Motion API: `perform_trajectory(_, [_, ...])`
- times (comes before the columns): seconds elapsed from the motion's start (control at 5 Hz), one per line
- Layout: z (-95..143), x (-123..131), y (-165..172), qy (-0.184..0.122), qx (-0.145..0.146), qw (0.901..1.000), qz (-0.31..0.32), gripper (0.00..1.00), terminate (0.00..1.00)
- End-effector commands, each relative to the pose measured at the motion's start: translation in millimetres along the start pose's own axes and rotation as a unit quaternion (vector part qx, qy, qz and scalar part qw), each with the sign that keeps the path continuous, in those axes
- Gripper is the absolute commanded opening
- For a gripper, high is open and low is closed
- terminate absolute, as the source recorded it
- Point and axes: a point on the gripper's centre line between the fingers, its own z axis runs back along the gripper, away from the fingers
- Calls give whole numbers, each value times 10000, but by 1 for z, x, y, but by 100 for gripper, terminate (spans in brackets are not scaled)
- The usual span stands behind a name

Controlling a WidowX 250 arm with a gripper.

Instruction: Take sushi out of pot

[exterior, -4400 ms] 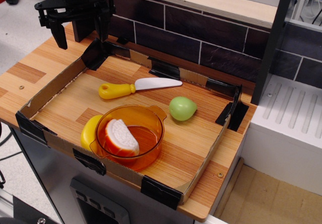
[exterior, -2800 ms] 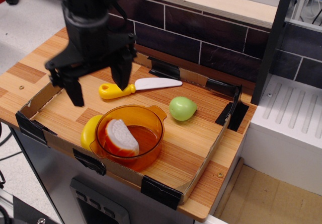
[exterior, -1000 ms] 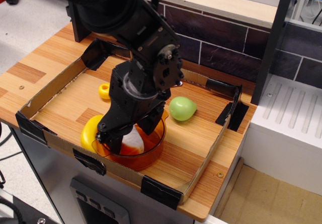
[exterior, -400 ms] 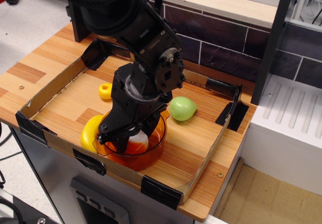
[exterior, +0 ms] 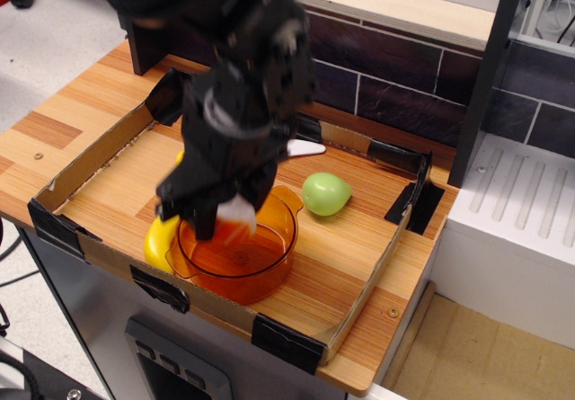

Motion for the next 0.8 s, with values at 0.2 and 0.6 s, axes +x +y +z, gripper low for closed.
perform_trajectory(0.2, [44,65,-37,144,-415,9930,1094,0,0])
perform_trajectory(0.6, [5,100,-65,174,-284,9746,2214,0,0])
